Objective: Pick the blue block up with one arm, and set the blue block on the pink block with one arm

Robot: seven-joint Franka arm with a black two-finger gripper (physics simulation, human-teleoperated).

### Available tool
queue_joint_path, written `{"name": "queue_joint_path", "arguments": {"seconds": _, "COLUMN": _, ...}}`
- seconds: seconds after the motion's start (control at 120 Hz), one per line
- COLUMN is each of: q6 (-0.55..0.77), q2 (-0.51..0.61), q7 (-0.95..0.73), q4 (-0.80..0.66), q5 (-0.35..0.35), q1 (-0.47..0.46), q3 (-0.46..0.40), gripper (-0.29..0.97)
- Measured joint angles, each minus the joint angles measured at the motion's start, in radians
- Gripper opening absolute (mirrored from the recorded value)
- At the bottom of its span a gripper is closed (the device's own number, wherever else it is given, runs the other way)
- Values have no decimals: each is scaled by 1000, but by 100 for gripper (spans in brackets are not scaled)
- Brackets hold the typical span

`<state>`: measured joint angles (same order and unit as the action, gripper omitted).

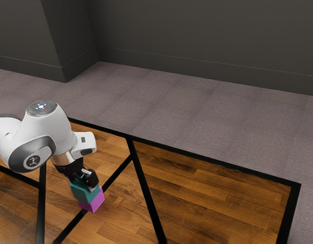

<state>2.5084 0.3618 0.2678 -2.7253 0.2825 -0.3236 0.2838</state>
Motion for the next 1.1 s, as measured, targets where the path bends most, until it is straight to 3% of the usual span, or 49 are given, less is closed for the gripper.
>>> {"name": "queue_joint_path", "arguments": {"seconds": 0.117, "q6": -1, "q2": 21, "q7": -14, "q4": 6, "q5": 5, "q1": 1, "q3": 0, "gripper": 60}}
{"name": "queue_joint_path", "arguments": {"seconds": 0.3, "q6": -31, "q2": 98, "q7": -32, "q4": 64, "q5": 77, "q1": 16, "q3": -12, "gripper": 65}}
{"name": "queue_joint_path", "arguments": {"seconds": 0.4, "q6": -50, "q2": 94, "q7": -33, "q4": 101, "q5": 88, "q1": 11, "q3": -64, "gripper": 66}}
{"name": "queue_joint_path", "arguments": {"seconds": 0.483, "q6": -60, "q2": 86, "q7": -6, "q4": 110, "q5": 82, "q1": 8, "q3": -134, "gripper": 48}}
{"name": "queue_joint_path", "arguments": {"seconds": 0.583, "q6": -71, "q2": 86, "q7": 34, "q4": 101, "q5": 31, "q1": 20, "q3": -159, "gripper": 23}}
{"name": "queue_joint_path", "arguments": {"seconds": 0.717, "q6": -95, "q2": 91, "q7": 95, "q4": 92, "q5": -65, "q1": 4, "q3": -210, "gripper": 5}}
{"name": "queue_joint_path", "arguments": {"seconds": 0.833, "q6": -160, "q2": 63, "q7": 175, "q4": 250, "q5": -139, "q1": 22, "q3": -243, "gripper": 27}}
{"name": "queue_joint_path", "arguments": {"seconds": 0.925, "q6": -359, "q2": -94, "q7": 323, "q4": 696, "q5": -236, "q1": 83, "q3": -237, "gripper": 41}}
{"name": "queue_joint_path", "arguments": {"seconds": 0.967, "q6": -453, "q2": -143, "q7": 389, "q4": 832, "q5": -259, "q1": 114, "q3": -206, "gripper": 46}}
{"name": "queue_joint_path", "arguments": {"seconds": 1.1, "q6": -668, "q2": -174, "q7": 563, "q4": 955, "q5": -273, "q1": 174, "q3": -194, "gripper": 56}}
